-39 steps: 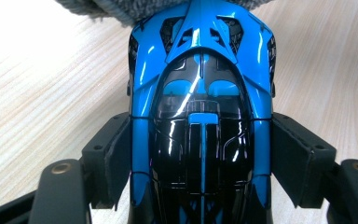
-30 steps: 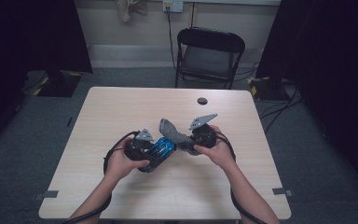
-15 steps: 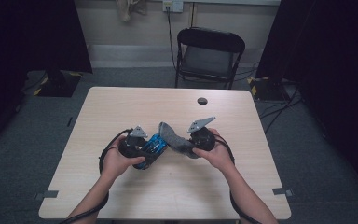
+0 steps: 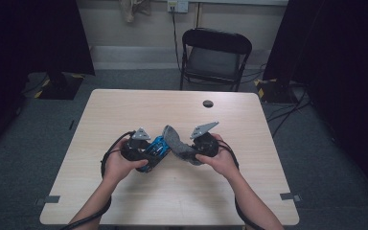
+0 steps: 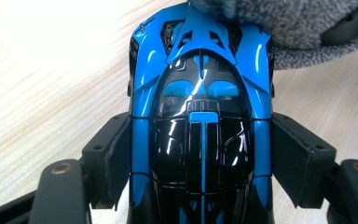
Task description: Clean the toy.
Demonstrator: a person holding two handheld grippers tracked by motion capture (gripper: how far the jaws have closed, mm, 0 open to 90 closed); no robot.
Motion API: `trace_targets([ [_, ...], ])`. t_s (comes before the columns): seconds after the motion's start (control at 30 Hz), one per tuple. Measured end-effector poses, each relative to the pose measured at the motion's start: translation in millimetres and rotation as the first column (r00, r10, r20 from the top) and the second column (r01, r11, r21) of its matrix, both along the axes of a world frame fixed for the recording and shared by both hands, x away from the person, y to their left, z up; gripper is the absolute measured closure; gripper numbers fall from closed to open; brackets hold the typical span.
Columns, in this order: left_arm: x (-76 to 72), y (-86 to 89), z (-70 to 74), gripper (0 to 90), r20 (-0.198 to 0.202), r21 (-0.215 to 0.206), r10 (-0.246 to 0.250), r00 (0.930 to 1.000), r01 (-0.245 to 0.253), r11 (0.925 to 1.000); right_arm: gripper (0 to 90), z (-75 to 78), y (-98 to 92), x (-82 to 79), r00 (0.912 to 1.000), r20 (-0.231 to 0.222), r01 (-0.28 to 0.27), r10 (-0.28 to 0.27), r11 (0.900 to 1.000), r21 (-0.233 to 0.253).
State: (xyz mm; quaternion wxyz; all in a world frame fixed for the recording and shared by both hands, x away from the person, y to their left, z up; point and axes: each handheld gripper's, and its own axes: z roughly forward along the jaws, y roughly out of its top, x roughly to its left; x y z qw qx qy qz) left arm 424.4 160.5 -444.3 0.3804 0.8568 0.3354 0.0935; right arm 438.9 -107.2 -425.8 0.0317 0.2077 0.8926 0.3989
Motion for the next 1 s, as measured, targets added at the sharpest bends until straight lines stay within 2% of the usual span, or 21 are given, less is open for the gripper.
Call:
trace_targets([
  [0.1,1.7,2.9,1.4,28.0,0.005,0.002,0.01,0.9999,-0.01,0.9999,73.7,0.6,-1.3,-1.5,1.0,0.0,-0.006,0.006,1.0,0.003],
  [0.23,2.7,7.4,3.5,28.1,0.003,-0.015,0.025,0.9997,-0.025,0.9996,73.7,1.7,-4.2,-3.4,0.9999,-0.005,-0.011,0.011,1.0,0.002],
  [0.4,2.3,7.1,7.1,28.0,0.013,-0.022,0.025,0.9996,-0.025,0.9995,73.7,-0.1,-7.3,-3.2,0.9999,-0.009,-0.014,0.014,1.0,0.001],
  [0.57,4.6,2.2,8.2,28.1,0.007,-0.032,0.027,0.9996,-0.027,0.9991,73.7,-4.9,-2.3,-4.9,0.9994,-0.018,-0.029,0.029,0.999,-0.015],
  [0.73,9.5,4.3,9.8,28.0,0.008,-0.025,0.04,0.9992,-0.04,0.9989,73.7,-8.2,0.0,-6.7,0.9986,-0.024,-0.048,0.047,0.998,-0.029],
  [0.87,9.2,9.0,11.5,28.0,0.017,-0.011,0.042,0.999,-0.041,0.9991,73.7,-6.3,-9.0,-3.3,0.9997,-0.016,-0.016,0.016,1.0,-0.015],
  [1.0,6.0,12.9,14.1,28.0,0.017,-0.017,0.039,0.9991,-0.039,0.9991,73.7,-5.7,-24.8,2.7,0.9993,-0.016,0.033,-0.033,0.999,-0.013],
])
